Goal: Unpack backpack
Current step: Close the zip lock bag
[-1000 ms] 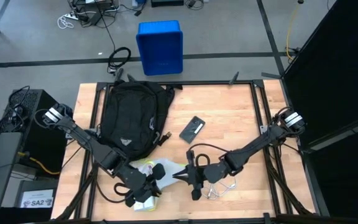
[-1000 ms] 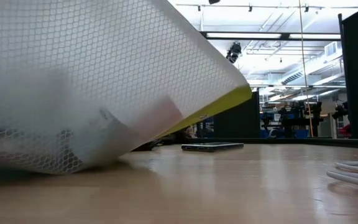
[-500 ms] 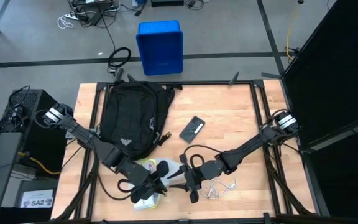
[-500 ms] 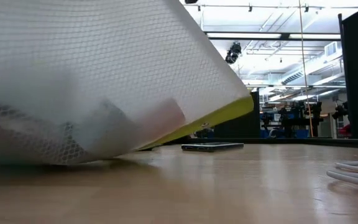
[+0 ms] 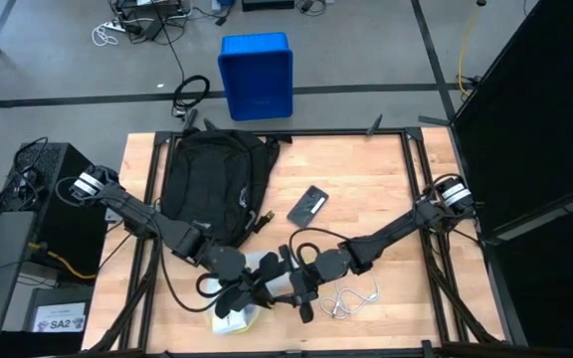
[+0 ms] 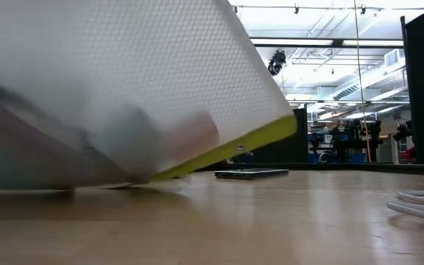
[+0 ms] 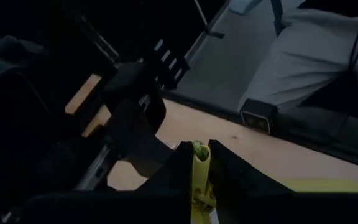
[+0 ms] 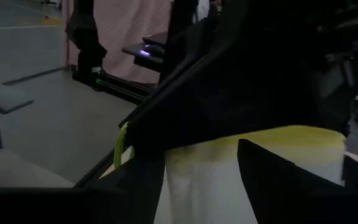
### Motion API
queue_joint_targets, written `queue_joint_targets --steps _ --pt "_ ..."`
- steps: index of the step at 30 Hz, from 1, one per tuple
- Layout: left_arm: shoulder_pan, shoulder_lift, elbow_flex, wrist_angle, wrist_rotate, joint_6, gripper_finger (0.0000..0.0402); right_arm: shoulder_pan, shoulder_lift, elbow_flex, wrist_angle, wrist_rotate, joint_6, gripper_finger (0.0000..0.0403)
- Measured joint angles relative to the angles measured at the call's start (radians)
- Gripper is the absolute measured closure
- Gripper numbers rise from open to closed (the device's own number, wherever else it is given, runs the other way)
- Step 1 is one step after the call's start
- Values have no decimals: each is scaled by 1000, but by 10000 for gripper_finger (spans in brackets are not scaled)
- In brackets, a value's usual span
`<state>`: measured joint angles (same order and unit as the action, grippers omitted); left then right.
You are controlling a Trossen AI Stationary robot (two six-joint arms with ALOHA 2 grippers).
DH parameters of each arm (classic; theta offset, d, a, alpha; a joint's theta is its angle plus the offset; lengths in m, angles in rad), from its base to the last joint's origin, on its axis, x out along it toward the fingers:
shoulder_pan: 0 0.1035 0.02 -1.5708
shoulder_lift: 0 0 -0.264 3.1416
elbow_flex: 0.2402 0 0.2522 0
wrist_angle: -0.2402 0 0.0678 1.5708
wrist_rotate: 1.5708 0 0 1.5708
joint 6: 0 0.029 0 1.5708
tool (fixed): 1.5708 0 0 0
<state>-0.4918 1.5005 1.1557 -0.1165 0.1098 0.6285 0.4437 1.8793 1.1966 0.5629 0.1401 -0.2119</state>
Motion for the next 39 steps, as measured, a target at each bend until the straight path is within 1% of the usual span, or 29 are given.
queue_joint_targets --steps 4,9,12,17,20,21,23,28,29,32,35,39 --pt "1 0 0 18 6 41 384 -13 0 2 0 -66 16 242" --pt "1 0 0 26 7 41 384 -16 0 2 8 -148 17 253" --pt "1 0 0 27 7 42 384 -15 0 2 10 -160 17 250" --pt "2 0 1 33 19 46 384 -16 0 2 26 -203 15 229" --pt "2 0 2 40 21 46 384 -20 0 2 40 -216 10 230" --pt "2 0 2 40 20 47 384 -24 0 2 41 -221 8 238" --pt "3 0 2 39 20 47 384 -27 0 2 42 -226 8 266" --pt "3 -1 2 44 22 47 384 -42 1 2 45 -225 2 378" --pt "3 -1 2 45 22 47 384 -44 1 2 45 -226 -8 388" --pt "3 -1 2 46 26 39 384 -43 1 2 45 -219 -24 395" --pt "0 -4 2 44 26 14 381 -40 2 2 49 -176 -37 399" --pt "-5 -14 7 55 20 -83 343 -32 2 3 72 -93 -45 402"
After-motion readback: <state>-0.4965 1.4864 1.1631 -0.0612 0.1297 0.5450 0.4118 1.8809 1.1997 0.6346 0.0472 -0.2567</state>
